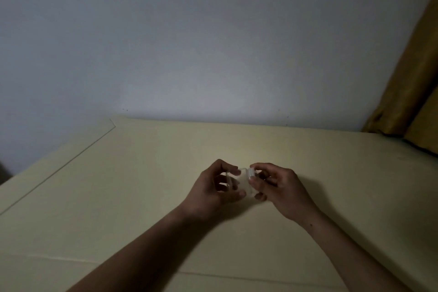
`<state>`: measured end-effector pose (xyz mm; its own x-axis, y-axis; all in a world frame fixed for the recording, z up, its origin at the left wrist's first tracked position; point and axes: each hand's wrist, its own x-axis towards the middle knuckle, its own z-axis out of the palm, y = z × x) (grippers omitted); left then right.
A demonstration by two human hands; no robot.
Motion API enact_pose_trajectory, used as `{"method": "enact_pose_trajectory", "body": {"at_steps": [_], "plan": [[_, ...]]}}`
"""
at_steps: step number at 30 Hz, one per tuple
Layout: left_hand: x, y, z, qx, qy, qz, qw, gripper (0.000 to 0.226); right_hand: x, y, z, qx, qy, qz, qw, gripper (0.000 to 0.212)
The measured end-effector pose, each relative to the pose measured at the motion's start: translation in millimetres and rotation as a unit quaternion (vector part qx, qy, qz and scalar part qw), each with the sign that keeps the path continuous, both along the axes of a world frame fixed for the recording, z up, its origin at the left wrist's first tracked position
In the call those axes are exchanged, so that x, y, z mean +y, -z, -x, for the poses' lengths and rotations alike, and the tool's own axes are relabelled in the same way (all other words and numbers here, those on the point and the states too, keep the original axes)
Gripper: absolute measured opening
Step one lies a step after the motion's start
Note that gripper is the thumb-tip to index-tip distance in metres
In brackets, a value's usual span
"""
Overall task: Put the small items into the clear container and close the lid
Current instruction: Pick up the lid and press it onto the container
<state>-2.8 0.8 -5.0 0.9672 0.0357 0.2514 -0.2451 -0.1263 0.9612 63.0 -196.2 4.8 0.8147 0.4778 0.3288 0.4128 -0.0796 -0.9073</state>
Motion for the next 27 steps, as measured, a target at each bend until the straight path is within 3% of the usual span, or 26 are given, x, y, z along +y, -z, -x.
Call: {"method": "enact_pose_trajectory", "body": {"at_steps": [6, 13, 19, 27], "plan": [[1, 1, -1, -0.031, -0.032, -0.065, 0.997, 0.046, 2, 2, -2, 0.002, 0.005, -0.005, 1.0, 0.039], [3, 11, -4, -0.081, -0.077, -0.241, 0.964, 0.043, 2, 3, 1, -0.103, 0.099, 0.062, 0.988, 0.039], [7, 16, -8, -0.056, -0.096, -0.272, 0.956, 0.026, 1, 9, 0, -0.15, 0.075, 0.106, 0.98, 0.026], [8, 16, -7, -0.025, -0.103, -0.295, 0.949, 0.028, 2, 11, -1, -0.164, 0.079, 0.132, 0.974, 0.031]]}}
